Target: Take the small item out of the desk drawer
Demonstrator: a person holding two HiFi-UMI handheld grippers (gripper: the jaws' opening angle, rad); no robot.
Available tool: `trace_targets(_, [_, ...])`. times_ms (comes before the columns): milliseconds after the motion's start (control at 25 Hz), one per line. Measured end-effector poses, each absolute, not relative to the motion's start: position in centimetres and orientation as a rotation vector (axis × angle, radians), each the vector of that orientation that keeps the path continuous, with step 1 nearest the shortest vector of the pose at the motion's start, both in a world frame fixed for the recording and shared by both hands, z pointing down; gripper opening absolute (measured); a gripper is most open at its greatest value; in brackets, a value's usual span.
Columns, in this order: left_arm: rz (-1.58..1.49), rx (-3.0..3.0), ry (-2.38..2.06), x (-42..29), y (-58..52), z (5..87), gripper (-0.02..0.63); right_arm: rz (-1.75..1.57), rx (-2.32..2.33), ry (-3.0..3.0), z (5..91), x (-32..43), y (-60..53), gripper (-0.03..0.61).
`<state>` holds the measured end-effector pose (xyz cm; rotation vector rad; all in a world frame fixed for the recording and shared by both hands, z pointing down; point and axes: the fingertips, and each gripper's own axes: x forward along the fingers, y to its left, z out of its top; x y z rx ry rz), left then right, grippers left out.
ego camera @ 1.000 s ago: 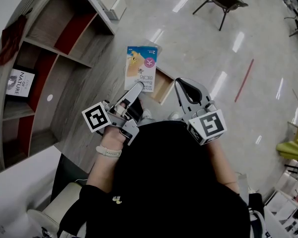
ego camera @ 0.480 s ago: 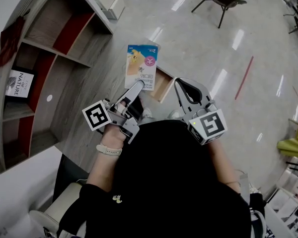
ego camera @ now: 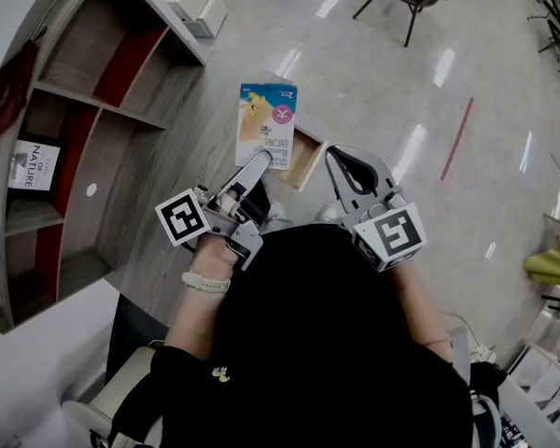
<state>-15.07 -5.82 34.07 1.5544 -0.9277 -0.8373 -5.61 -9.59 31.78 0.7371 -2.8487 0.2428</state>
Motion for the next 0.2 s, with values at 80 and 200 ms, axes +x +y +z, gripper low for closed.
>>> trace_targets(80, [-0.834, 1.552, -0.925, -14.7, -5.9, 34.2, 0.091, 0.246, 0.736, -2.850, 31.8, -5.3, -9.6, -0.002])
trace_targets(200, [-0.833, 1.547, -0.921, -13.8, -6.0, 34.1, 0.091, 0.253, 0.709, -2.866, 31.9, -4.5, -9.5, -0.002])
